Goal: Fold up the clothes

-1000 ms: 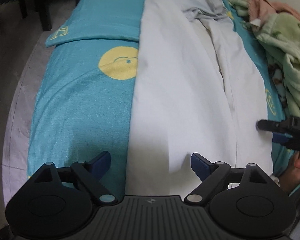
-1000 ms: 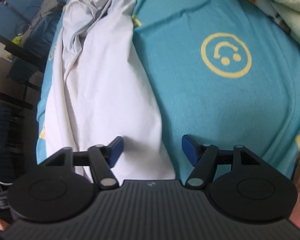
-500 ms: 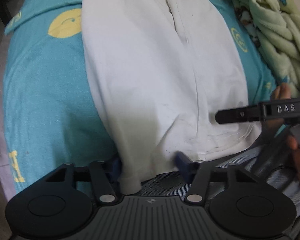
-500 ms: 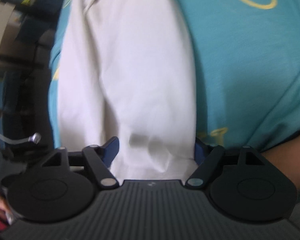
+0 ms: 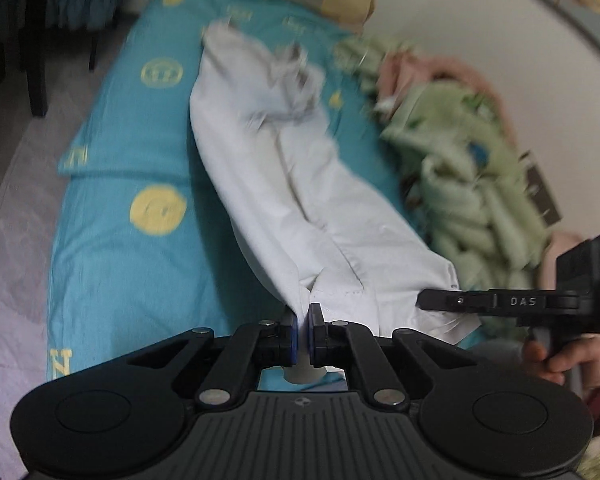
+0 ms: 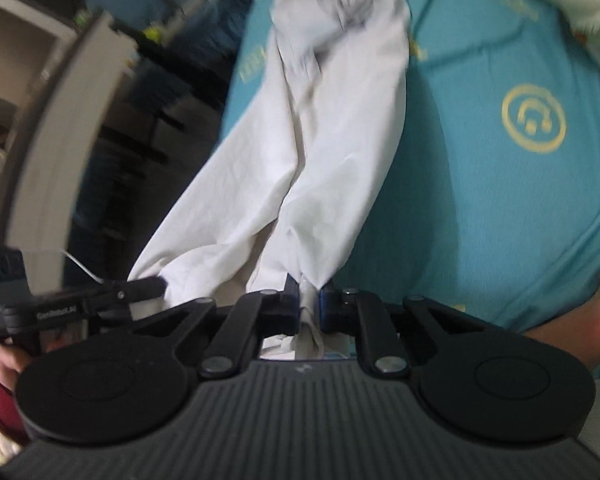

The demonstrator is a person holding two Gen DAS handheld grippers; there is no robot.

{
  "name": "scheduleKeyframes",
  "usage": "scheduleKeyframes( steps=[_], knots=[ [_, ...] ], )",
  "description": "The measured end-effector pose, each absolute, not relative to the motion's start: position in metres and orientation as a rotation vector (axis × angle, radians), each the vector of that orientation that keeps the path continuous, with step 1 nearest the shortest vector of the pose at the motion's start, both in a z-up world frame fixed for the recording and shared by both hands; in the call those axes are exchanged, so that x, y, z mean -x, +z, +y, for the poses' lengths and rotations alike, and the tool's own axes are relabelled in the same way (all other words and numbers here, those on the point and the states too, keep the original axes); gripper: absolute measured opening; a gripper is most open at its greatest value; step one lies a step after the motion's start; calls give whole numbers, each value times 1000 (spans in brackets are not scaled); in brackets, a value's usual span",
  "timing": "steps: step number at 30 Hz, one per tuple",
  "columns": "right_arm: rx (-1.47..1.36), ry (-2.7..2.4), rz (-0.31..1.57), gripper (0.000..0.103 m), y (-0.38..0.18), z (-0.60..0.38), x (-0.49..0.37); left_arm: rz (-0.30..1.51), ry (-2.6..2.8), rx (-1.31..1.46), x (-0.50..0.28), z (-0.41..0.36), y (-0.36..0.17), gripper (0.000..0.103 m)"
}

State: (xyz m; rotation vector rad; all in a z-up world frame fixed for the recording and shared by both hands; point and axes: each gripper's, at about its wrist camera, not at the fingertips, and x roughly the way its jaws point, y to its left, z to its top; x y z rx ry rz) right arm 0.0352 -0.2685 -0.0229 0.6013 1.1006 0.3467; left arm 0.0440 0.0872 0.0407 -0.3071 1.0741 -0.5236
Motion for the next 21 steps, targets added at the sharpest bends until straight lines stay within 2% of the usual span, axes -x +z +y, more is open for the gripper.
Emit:
scheduleKeyframes(
  steps=[4, 7, 15, 21],
  knots=[
    [-664, 362, 972, 12, 17, -293, -22, 987, -518, 368, -16, 82, 87, 5],
    [-673, 374, 915, 12, 34, -302, 1, 961, -532, 388, 19, 78, 101, 5],
    [-692, 375, 914, 12, 16, -314, 91, 978, -563, 387, 110, 79, 69, 5],
    [-836, 331, 865, 12, 3, -325, 77, 929, -524, 389, 55, 72, 80, 5]
  ],
)
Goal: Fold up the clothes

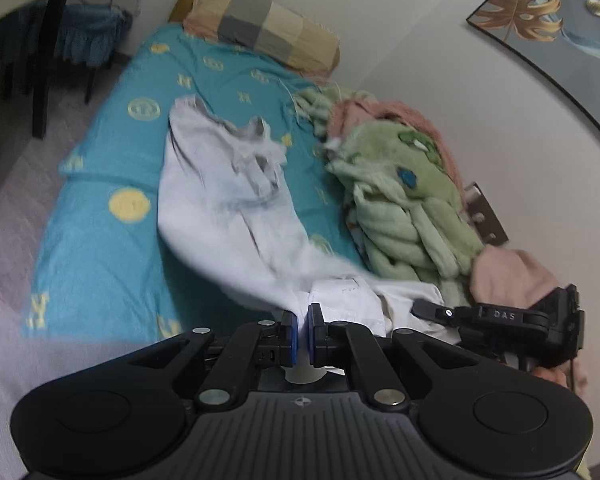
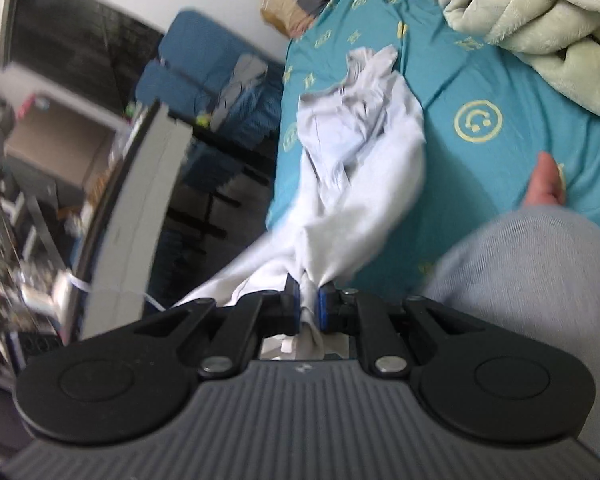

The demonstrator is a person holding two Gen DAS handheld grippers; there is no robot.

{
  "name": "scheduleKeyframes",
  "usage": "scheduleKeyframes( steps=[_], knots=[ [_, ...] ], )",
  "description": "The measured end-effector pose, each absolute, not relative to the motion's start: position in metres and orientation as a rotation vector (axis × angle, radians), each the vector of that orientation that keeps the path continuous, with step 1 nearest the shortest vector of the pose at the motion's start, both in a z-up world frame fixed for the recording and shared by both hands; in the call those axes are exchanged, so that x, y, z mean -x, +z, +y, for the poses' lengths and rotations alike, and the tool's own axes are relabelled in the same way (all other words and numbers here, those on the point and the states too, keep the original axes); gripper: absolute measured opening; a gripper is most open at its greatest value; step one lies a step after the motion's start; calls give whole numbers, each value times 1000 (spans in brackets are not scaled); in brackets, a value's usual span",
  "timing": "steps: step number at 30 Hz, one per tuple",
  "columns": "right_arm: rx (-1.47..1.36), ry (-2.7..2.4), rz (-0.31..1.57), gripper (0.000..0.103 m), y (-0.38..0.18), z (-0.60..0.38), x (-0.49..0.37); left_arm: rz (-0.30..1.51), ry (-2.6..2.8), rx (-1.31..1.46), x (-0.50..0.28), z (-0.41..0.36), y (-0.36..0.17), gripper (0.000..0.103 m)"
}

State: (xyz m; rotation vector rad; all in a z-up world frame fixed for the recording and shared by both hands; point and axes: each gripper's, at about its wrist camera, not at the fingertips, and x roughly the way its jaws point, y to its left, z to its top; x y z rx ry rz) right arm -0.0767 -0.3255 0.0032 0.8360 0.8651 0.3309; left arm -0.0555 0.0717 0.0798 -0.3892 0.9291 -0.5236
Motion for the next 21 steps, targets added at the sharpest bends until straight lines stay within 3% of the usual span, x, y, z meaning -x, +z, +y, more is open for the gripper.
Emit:
scheduleKeyframes(
  steps=[8, 16, 21],
  knots=[
    [-933, 253, 855, 13, -14, -339, -53, 897, -431, 382, -88, 55, 59, 5],
    [-877, 166, 929, 13, -81, -337, -175, 891, -367, 282, -211, 37, -27, 6],
    [-796, 114, 1017, 14, -134, -335, -225, 887, -352, 212, -243, 25, -90, 7]
  ],
)
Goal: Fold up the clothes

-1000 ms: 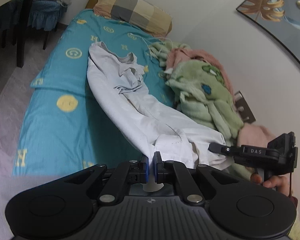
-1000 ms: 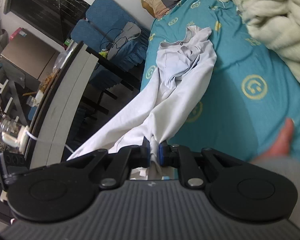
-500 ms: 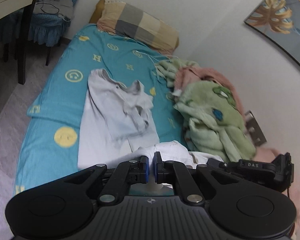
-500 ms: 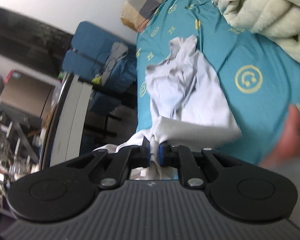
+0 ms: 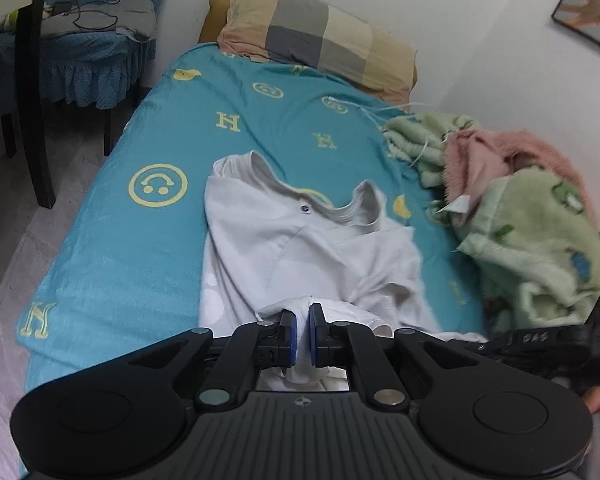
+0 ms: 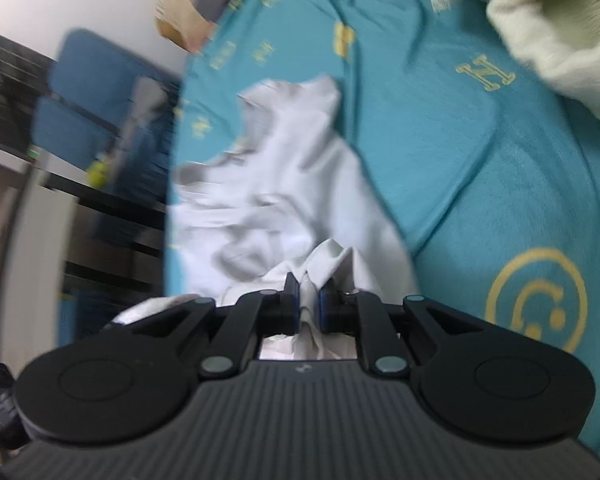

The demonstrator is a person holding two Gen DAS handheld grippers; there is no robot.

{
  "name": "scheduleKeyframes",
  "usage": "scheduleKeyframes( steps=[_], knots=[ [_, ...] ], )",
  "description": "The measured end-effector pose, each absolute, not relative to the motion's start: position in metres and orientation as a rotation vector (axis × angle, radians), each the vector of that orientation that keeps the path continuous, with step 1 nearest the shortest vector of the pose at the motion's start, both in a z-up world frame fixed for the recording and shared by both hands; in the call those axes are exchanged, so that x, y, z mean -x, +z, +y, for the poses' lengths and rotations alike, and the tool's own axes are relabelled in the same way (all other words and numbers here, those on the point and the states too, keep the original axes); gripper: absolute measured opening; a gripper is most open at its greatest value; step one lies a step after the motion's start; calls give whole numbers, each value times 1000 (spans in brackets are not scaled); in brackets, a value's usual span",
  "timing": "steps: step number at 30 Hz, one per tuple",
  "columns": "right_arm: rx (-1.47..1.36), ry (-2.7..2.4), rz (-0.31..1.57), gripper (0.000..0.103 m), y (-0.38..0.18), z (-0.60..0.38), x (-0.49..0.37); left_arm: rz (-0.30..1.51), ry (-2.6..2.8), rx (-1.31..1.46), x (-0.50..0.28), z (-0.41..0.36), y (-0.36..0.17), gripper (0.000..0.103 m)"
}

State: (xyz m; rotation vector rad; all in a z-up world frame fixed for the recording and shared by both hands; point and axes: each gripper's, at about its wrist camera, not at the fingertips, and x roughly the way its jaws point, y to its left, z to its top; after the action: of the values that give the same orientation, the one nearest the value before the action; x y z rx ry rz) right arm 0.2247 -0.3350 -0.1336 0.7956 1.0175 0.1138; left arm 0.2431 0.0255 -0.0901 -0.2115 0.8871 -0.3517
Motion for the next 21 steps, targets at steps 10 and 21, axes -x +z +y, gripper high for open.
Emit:
scheduleKeyframes(
  steps=[10, 21],
  knots=[
    [-794, 160, 979, 28, -136, -335, -226, 876, -316, 208, -219, 40, -114, 60],
    [-524, 137, 901, 68, -83, -324, -171, 889, -311, 100, -144, 22, -106, 64]
  ],
)
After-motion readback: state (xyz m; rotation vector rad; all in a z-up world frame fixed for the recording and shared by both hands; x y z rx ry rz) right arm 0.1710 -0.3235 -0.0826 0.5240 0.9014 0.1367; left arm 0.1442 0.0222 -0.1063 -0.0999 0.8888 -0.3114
